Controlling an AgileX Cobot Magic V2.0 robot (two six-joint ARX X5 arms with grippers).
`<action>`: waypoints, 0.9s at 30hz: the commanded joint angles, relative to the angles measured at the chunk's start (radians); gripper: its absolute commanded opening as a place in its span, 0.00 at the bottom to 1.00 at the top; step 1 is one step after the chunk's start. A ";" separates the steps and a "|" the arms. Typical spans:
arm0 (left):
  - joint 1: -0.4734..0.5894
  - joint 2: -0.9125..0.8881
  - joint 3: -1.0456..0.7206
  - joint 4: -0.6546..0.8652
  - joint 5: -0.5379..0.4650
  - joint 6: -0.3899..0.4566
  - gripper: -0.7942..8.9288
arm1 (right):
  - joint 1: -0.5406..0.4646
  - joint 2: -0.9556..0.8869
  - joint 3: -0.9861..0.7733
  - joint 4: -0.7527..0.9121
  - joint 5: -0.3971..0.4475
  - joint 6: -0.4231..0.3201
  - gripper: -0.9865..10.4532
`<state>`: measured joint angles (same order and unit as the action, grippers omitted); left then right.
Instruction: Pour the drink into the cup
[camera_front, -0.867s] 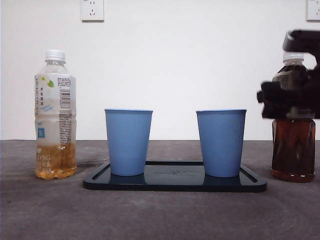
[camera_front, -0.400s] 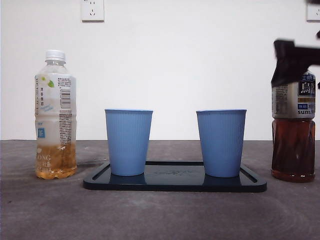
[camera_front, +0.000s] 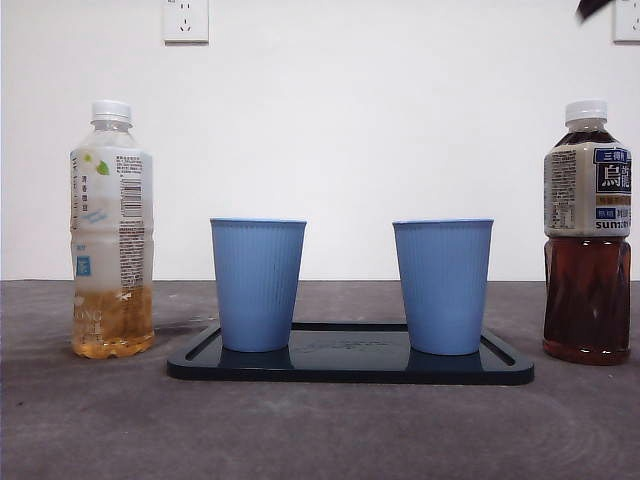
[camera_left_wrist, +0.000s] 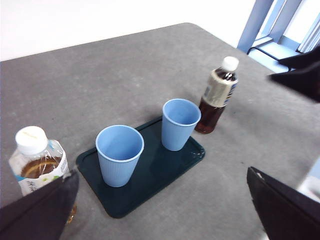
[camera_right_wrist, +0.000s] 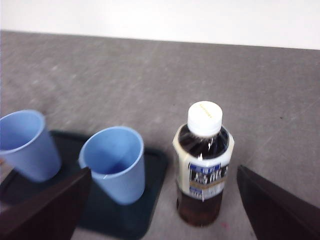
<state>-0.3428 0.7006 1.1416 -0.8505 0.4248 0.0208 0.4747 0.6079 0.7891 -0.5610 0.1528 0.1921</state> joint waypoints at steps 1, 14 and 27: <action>-0.005 0.002 -0.109 0.128 -0.012 -0.008 0.62 | 0.018 -0.014 0.093 -0.113 -0.019 0.018 0.49; -0.005 0.038 -0.592 0.700 -0.291 -0.146 0.62 | 0.027 -0.068 0.291 -0.340 -0.078 0.045 0.49; -0.005 0.197 -0.673 0.940 -0.422 -0.145 0.63 | 0.027 -0.067 0.291 -0.359 -0.082 0.044 0.49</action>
<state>-0.3435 0.8734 0.4698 0.0734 0.0029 -0.1295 0.4957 0.5365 1.0672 -0.9260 0.0734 0.2253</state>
